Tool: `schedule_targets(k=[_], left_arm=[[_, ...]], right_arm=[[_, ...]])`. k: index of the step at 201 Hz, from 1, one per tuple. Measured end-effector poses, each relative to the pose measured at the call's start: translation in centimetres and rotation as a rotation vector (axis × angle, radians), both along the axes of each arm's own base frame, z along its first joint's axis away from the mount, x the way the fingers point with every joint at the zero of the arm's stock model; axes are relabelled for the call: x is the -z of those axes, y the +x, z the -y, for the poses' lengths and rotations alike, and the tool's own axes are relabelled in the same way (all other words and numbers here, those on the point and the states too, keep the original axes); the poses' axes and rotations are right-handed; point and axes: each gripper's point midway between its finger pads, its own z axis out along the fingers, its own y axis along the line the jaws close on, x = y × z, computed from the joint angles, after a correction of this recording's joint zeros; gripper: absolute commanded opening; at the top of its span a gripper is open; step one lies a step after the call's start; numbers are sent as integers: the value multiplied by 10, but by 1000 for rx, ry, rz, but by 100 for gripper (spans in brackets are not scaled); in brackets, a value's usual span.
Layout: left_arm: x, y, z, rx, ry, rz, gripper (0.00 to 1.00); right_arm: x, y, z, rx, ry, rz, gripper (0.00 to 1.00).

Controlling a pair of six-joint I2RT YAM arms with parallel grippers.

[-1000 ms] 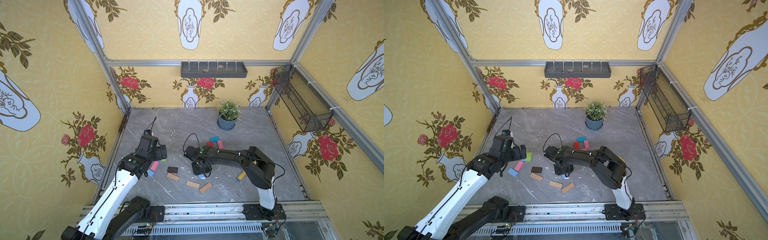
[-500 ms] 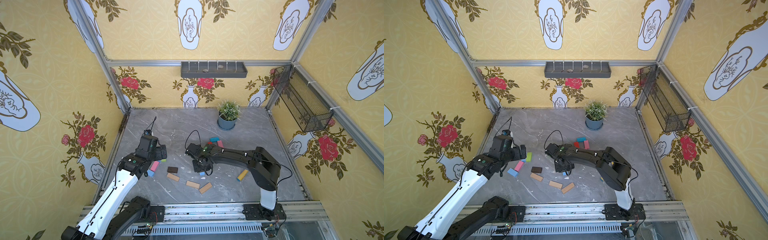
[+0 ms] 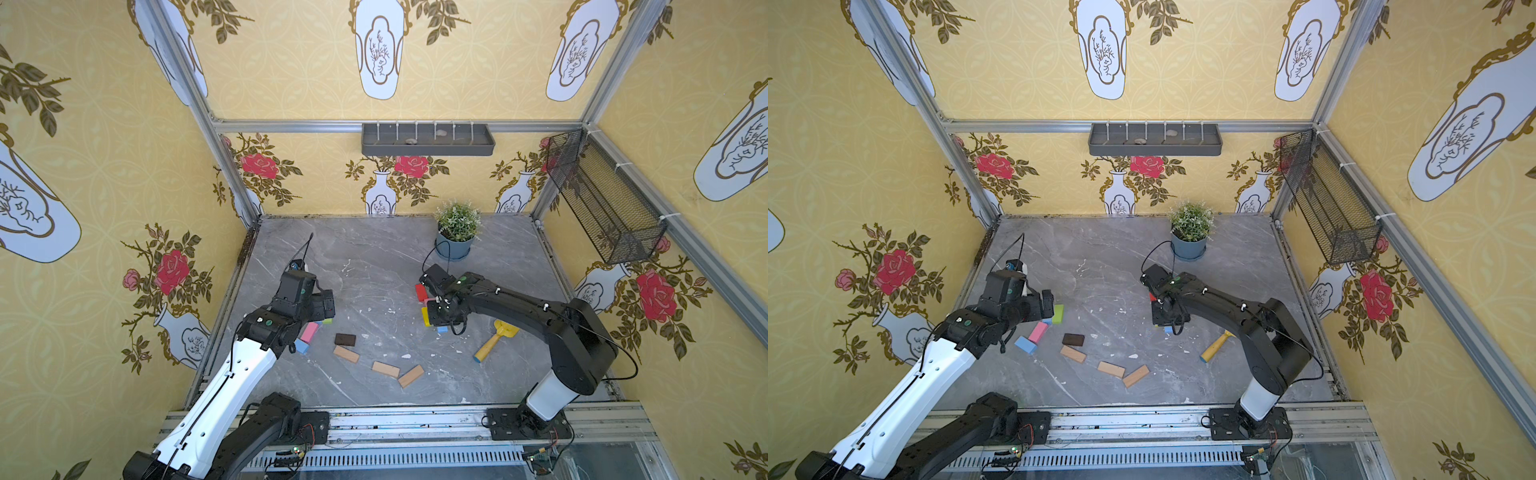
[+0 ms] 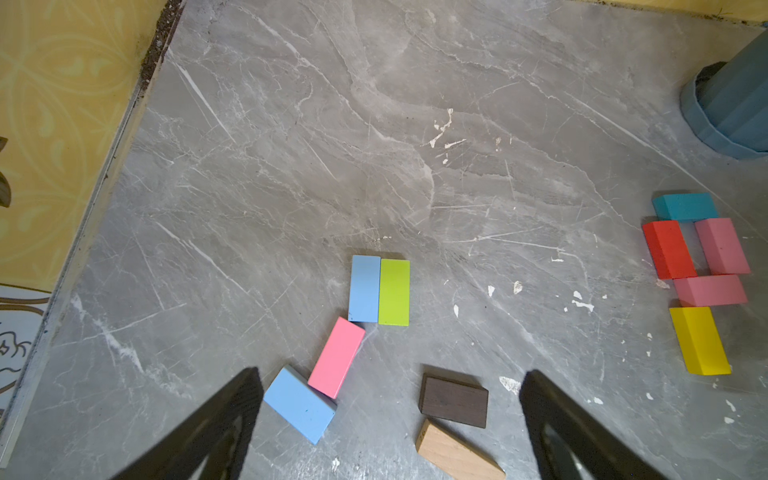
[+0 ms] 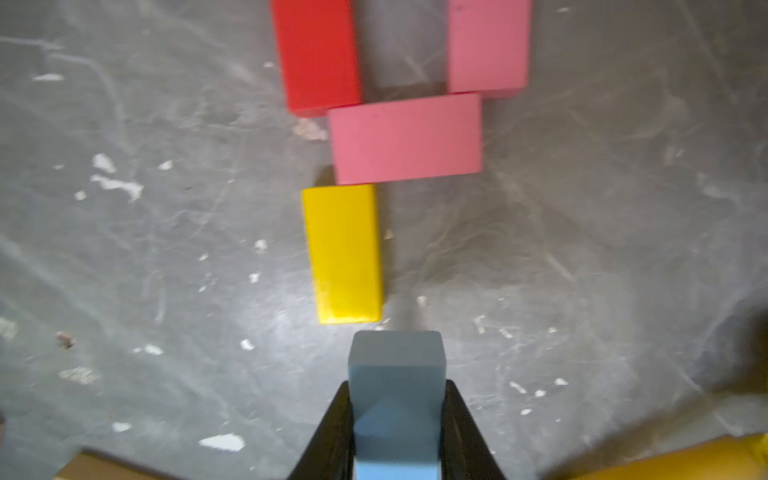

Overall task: Assemble the number 8 with building blocks
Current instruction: Assemble the building block at the center of the board.

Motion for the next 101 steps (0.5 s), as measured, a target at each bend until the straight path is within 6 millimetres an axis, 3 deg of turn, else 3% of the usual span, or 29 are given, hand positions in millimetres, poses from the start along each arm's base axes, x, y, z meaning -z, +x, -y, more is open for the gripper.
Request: schedule_targets(k=[18,59,101], left_arm=[[0,0,0,0,0,1,100],[0,0,1,2,-2,-1,100],[0,1,0,1,-2,-1,100]], right_arm=[[5,8,20,23,-12,-4,27],[14,19,38,29,16,-11,28],[28,23,31,-10,31,-35,29]])
